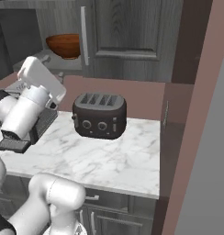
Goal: Open the cabinet. Pick the bowls from the counter and place them in the cabinet. Then close the cabinet.
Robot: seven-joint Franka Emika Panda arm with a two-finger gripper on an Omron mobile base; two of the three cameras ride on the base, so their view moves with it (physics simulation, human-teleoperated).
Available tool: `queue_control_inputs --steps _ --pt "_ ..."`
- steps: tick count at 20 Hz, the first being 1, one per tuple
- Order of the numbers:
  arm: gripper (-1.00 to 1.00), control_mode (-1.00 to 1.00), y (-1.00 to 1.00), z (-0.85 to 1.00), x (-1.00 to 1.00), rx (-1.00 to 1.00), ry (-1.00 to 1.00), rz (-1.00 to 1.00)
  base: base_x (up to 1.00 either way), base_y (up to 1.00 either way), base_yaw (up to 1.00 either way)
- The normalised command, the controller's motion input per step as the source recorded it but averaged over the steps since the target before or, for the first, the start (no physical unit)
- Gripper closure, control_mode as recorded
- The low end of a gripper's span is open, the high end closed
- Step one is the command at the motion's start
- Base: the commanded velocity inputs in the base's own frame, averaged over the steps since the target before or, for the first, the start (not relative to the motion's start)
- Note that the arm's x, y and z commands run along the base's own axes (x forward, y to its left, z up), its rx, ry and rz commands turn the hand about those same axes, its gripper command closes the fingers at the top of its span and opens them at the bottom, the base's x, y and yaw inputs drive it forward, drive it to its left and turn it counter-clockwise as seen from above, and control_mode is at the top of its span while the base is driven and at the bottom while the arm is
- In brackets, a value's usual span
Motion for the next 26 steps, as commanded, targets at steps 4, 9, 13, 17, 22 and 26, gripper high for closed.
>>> queue_control_inputs --steps 4,9,13,17,22,26 --pt "-1.0 -1.0 0.36 0.21 -0.66 0.0 0.01 0.0 0.0 0.0 0.0" --pt "-1.0 -1.0 0.47 0.05 -0.53 0.01 0.05 0.0 0.0 0.0 0.0" --pt "-1.0 -1.0 0.33 0.0 -0.34 0.01 0.01 0.0 0.0 0.0 0.0" --pt "-1.0 -1.0 0.07 0.0 -0.17 0.0 0.0 -0.04 0.0 0.0 0.0" --pt "-1.0 -1.0 0.13 0.0 -0.28 0.0 0.02 -0.1 0.0 0.0 0.0" --pt "-1.0 -1.0 0.29 0.0 -0.64 0.0 0.0 -0.11 0.0 0.0 0.0"
